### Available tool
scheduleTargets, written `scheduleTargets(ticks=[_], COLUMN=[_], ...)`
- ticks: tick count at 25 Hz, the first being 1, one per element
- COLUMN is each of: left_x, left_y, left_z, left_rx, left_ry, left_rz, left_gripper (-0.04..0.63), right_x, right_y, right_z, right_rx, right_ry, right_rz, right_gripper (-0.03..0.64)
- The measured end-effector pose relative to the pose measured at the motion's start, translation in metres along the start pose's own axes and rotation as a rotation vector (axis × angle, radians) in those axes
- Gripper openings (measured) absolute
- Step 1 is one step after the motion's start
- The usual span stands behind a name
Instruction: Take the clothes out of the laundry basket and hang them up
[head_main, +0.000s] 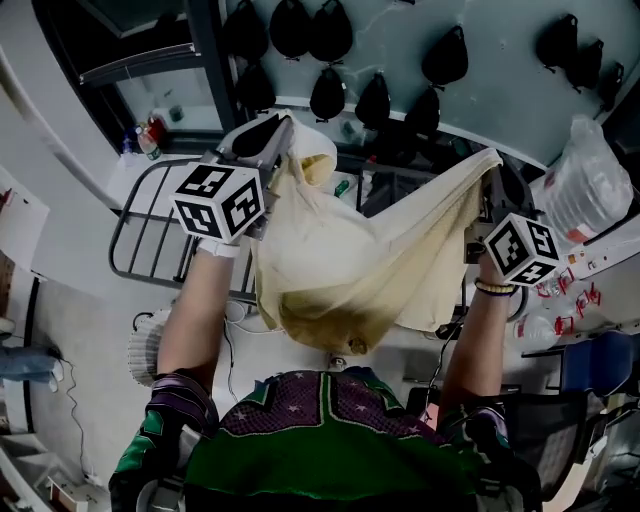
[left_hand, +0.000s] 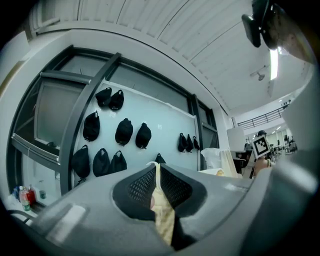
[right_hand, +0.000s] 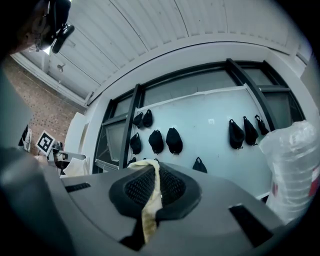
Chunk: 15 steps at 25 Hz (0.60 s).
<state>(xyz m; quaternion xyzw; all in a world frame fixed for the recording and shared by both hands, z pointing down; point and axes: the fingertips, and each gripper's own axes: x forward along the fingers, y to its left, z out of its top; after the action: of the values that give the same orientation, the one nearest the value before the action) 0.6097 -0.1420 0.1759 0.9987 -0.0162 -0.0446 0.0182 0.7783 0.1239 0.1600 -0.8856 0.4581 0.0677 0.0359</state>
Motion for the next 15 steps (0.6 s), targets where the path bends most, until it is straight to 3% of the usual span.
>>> scheduleTargets(ticks=[6,15], left_x=[0.065,0.132], left_y=[-0.006,0.016], left_z=[-0.021,-0.026], left_rx=[-0.022,-0.032], left_ry=[0.027,0.019], left_rz=[-0.003,0.064], left_gripper=[0.035,0.035], right_x=[0.037,0.08], right_y=[-0.039,-0.103], right_z=[-0.029,-0.054], right_rx=[0.02,0.055], right_ry=[0.046,0.065], right_rz=[0.014,0.005], right_gripper=[0.002,0.0])
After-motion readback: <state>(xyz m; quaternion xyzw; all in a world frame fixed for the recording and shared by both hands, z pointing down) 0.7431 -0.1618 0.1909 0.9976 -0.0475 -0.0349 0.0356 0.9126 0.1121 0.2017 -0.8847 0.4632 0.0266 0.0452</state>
